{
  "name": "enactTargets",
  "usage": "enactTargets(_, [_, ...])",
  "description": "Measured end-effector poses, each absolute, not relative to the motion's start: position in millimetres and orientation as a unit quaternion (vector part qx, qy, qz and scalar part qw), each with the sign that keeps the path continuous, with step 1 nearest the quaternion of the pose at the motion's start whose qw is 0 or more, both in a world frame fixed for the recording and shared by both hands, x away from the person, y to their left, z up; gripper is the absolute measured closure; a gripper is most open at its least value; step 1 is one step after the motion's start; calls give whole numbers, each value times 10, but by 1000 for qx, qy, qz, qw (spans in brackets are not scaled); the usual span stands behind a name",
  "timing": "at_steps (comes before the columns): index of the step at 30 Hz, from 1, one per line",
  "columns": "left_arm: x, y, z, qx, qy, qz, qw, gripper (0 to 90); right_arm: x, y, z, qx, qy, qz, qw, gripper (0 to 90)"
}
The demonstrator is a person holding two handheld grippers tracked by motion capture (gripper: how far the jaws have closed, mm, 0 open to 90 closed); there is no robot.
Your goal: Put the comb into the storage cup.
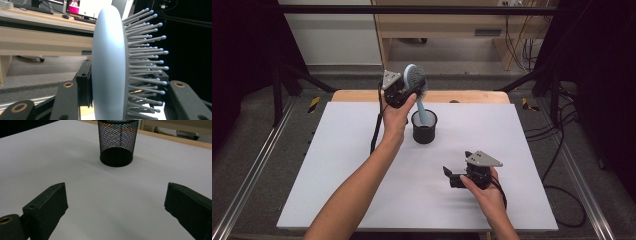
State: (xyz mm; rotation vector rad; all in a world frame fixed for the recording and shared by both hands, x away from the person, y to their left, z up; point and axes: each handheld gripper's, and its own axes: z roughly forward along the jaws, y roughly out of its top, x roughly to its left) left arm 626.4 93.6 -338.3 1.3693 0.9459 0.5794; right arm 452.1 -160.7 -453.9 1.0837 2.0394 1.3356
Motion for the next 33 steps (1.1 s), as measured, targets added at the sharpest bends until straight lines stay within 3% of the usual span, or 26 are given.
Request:
enactTargets(12, [6261,940,-3486,596,424,253,633,494,4504,-1700,-4491,382,730,506,254,61])
enactTargets(33, [6243,853,-3615,612,417,254,622,493,4512,-1702,-4503,382,735,504,245,52])
